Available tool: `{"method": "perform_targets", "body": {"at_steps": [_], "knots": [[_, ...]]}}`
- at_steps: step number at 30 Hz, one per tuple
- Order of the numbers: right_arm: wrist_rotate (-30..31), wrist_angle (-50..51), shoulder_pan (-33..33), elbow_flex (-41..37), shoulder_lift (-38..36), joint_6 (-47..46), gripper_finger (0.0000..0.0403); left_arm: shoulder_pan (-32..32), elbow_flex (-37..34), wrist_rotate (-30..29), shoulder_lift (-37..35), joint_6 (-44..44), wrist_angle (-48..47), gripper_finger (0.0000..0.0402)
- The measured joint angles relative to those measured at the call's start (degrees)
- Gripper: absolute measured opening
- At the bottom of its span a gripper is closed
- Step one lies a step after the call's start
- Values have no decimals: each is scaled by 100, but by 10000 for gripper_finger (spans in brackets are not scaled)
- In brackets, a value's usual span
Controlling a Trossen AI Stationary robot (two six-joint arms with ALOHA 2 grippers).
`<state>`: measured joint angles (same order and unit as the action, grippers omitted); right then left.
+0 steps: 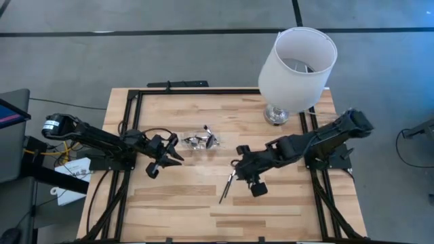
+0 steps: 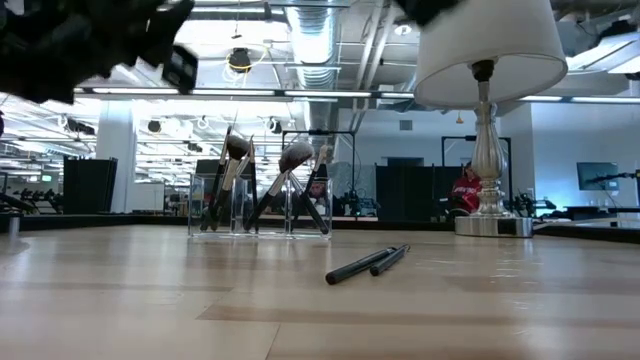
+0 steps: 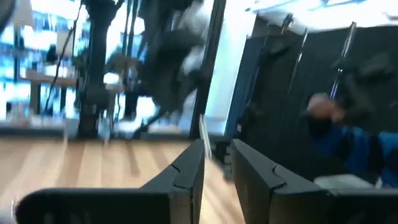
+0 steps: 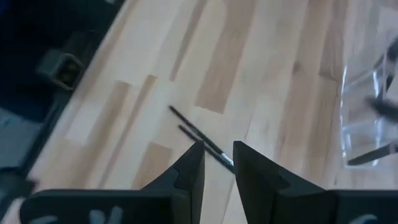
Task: Pick & Place Makeup Supplies
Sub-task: Put the black makeup brush into the transparent organizer
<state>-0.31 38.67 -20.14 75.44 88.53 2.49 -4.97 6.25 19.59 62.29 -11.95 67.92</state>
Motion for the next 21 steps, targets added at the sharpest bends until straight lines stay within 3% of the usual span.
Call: {"method": "perform_targets", "body": {"at_steps": [3,6,11,16,21], "knots": [[-21,-1551,249,-1343,-664,-226,74,87,440,101,-137,117,-381,76],[-21,-3017,489,-2358,-1125,-225,74,281,1178,81,-188,525,-1836,76],[-26,-4729,791,-3439,-1249,-46,74,696,2403,-999,59,1494,-4346,76],[-54,-4857,1032,-3845,-995,-2,74,991,2503,-1214,315,631,-4607,76],[-494,-5170,1322,-3840,-526,229,74,858,2445,-1612,958,-59,-4613,76]]}}
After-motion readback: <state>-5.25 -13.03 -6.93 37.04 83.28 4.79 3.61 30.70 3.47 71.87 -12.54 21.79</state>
